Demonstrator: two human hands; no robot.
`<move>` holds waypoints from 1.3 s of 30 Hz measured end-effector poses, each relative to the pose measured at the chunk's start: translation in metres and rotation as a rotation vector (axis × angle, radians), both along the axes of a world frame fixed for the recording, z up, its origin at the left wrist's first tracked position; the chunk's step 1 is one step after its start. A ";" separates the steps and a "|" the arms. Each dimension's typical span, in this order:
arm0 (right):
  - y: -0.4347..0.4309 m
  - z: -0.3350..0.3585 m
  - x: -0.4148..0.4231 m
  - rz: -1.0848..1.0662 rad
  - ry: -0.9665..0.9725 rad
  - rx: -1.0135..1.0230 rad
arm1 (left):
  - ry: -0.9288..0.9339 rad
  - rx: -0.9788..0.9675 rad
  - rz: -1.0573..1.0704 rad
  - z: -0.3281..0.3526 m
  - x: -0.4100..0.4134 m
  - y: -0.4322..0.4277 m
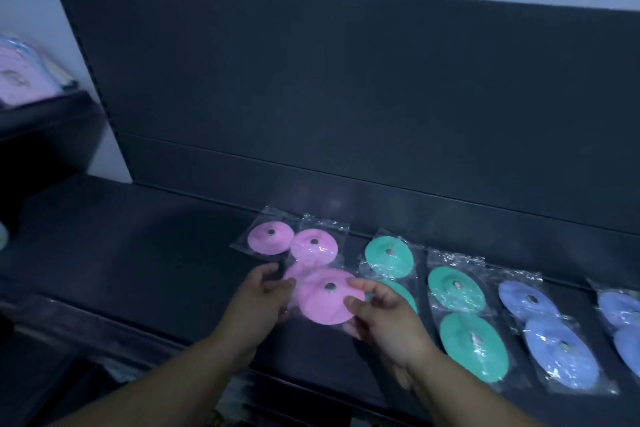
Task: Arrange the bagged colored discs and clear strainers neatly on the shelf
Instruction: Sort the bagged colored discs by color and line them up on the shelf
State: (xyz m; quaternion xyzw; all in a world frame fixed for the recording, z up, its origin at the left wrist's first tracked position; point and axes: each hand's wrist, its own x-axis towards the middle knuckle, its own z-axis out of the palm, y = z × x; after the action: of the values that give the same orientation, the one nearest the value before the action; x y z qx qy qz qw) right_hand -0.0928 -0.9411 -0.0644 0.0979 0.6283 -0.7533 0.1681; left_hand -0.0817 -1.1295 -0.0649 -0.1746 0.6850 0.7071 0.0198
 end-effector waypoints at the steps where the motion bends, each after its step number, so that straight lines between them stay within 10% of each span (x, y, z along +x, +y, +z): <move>1: -0.016 -0.003 -0.003 0.015 0.004 -0.020 | -0.013 0.053 -0.034 -0.001 -0.003 -0.011; 6: -0.081 -0.013 -0.017 0.213 0.207 0.263 | 0.022 0.047 0.014 -0.010 -0.032 -0.071; 14: -0.094 -0.034 -0.026 0.243 0.559 1.195 | 0.096 -0.579 -0.302 -0.007 -0.098 -0.137; 24: -0.101 -0.042 -0.026 0.273 0.480 1.275 | 0.201 -1.302 -0.729 -0.056 -0.107 -0.118; 32: -0.111 -0.040 -0.035 0.343 0.448 1.244 | 0.031 -1.360 -0.592 -0.051 -0.105 -0.153; 39: -0.066 -0.020 0.006 0.257 0.408 1.293 | 0.251 -1.299 -0.609 -0.033 -0.060 -0.089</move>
State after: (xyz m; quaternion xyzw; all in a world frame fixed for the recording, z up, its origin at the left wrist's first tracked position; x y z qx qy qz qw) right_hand -0.0866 -1.0069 -0.0844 -0.0404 0.9770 -0.2049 0.0422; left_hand -0.1416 -1.2187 -0.0977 0.1297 0.9818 0.1355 0.0294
